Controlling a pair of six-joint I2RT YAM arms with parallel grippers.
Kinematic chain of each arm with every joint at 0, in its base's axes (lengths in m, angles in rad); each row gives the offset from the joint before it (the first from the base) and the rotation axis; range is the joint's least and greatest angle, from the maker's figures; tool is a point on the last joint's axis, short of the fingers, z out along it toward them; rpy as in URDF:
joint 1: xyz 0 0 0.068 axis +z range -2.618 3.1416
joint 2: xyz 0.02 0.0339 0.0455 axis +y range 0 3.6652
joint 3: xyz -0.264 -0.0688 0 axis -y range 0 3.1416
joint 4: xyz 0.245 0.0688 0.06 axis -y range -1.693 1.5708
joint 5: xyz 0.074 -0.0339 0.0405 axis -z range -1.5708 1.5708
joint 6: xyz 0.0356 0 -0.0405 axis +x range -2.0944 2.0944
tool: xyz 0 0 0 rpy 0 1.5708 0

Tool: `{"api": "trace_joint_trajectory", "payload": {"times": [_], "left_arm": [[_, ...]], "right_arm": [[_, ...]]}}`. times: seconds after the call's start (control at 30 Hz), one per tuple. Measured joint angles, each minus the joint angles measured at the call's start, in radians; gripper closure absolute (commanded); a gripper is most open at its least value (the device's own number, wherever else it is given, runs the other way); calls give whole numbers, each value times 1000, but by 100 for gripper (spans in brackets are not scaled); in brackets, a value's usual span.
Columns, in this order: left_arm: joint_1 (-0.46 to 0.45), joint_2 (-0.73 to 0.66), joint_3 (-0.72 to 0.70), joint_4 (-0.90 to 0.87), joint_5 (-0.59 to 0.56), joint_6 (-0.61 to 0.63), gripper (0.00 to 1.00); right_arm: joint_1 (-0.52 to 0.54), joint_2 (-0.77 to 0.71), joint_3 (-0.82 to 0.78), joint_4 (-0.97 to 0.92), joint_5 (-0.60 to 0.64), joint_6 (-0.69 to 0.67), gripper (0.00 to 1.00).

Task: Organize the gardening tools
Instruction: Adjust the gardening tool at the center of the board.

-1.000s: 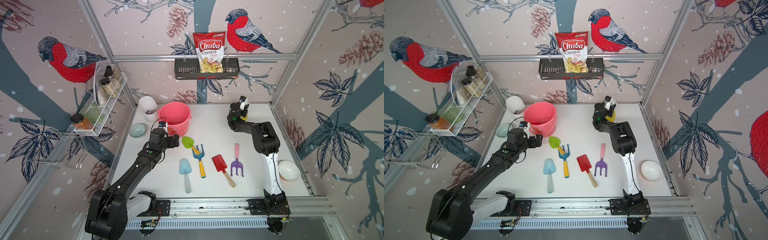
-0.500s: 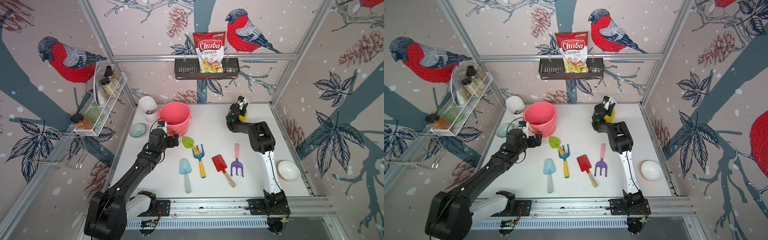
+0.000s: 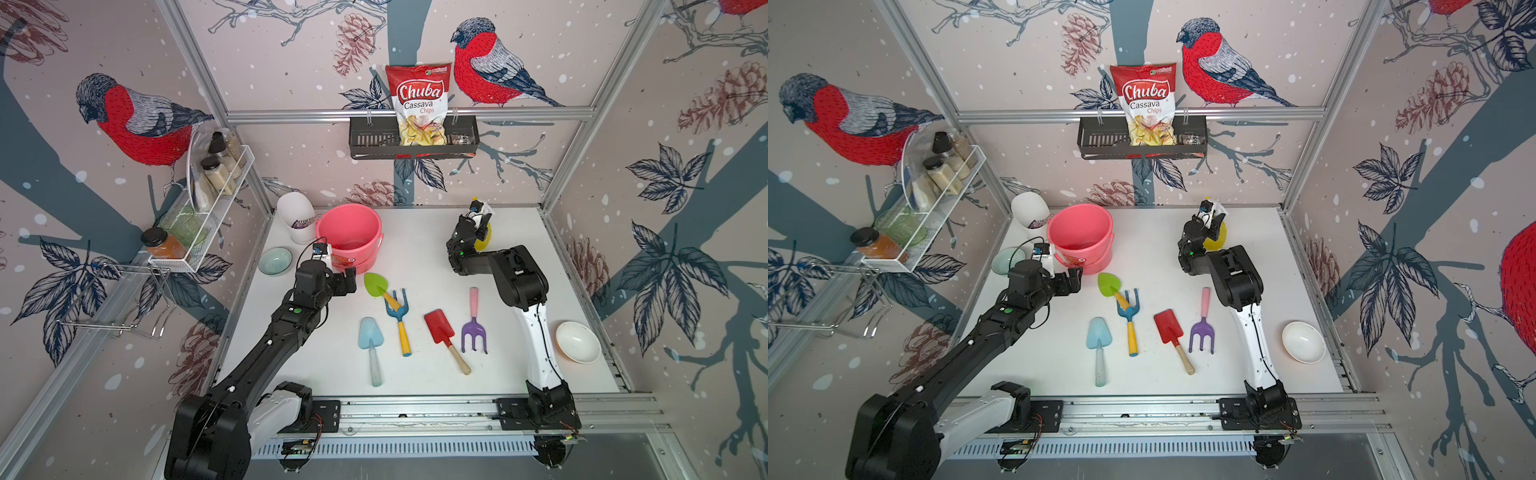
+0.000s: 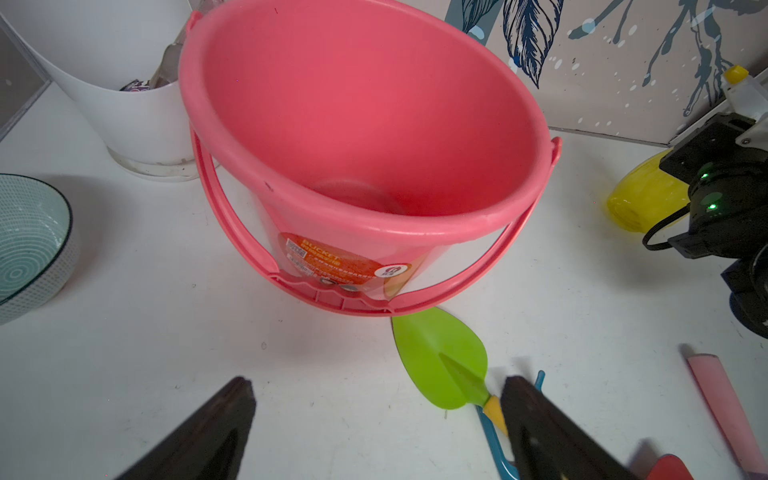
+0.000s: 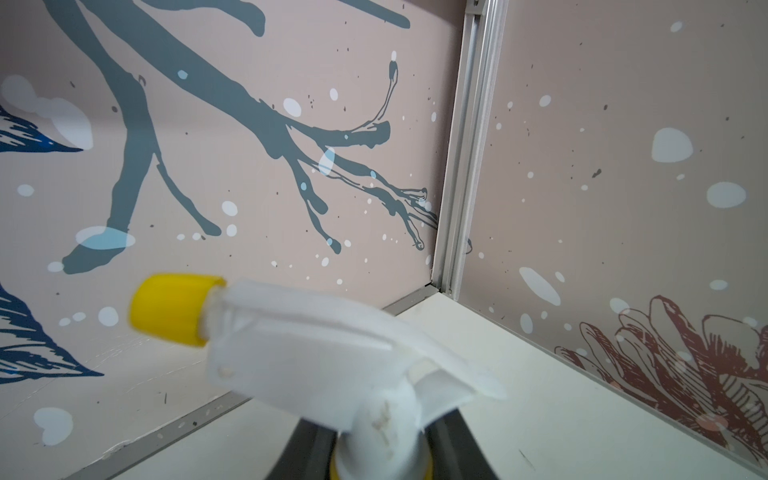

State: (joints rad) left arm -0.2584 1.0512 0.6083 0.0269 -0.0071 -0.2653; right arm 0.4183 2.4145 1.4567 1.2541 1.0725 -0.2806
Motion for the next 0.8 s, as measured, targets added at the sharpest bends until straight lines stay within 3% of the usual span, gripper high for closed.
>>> {"api": "trace_joint_trajectory", "payload": {"times": [0.2,0.33,0.53,0.8], "left_arm": [[0,-6,-1,16,-5,0,3],[0,-8,-3,21,-9,0,3],[0,-9,-6,22,-16,-1,3],[0,-17,-9,22,-18,-8,3]], "right_arm": [[4,-2,-31,3,23,-11,48],[4,-7,-46,18,36,-12,35],[5,-18,-66,23,46,-12,3],[33,-86,-123,23,66,-34,0]]}}
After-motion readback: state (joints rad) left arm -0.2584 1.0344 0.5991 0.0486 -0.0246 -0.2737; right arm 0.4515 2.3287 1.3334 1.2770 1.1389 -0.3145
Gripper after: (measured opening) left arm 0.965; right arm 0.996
